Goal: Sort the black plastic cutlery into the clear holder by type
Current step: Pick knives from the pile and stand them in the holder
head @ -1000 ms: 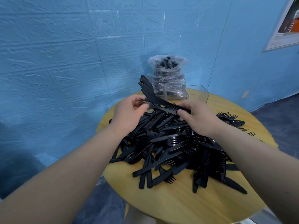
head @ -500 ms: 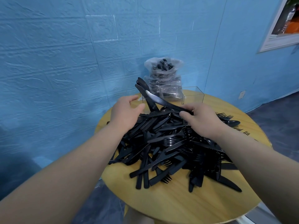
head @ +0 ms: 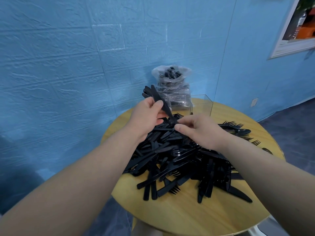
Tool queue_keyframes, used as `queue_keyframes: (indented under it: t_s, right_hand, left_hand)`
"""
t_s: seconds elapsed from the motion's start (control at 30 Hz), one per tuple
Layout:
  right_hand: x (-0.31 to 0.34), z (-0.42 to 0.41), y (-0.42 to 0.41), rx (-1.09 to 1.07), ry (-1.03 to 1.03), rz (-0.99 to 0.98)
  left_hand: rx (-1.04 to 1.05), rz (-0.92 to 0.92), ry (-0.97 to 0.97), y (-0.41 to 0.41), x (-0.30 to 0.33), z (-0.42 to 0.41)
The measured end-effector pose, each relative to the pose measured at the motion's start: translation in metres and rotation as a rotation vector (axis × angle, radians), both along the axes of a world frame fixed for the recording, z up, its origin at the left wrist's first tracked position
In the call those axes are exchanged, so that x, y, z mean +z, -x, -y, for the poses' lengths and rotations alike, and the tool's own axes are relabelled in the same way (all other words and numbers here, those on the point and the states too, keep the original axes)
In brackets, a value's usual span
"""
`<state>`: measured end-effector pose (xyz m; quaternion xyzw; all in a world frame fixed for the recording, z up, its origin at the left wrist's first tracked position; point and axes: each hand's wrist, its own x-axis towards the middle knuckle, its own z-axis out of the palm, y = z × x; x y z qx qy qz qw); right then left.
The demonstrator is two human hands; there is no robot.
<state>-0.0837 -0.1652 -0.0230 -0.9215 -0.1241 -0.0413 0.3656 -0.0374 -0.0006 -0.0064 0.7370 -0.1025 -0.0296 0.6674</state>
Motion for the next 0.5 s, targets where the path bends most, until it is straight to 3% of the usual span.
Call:
queue_keyframes:
  t_s: [0.23,0.5]
  right_hand:
    - [0.015,-0.002,-0.006,-0.126,0.018,0.377]
    - [0.017,-0.005,-0.006,-0.095,0.203,0.519]
  left_hand:
    - [-0.147,0.011,-0.171,0.014,0.010,-0.014]
    - [-0.280,-0.041,-0.311,0.029,-0.002,-0.020]
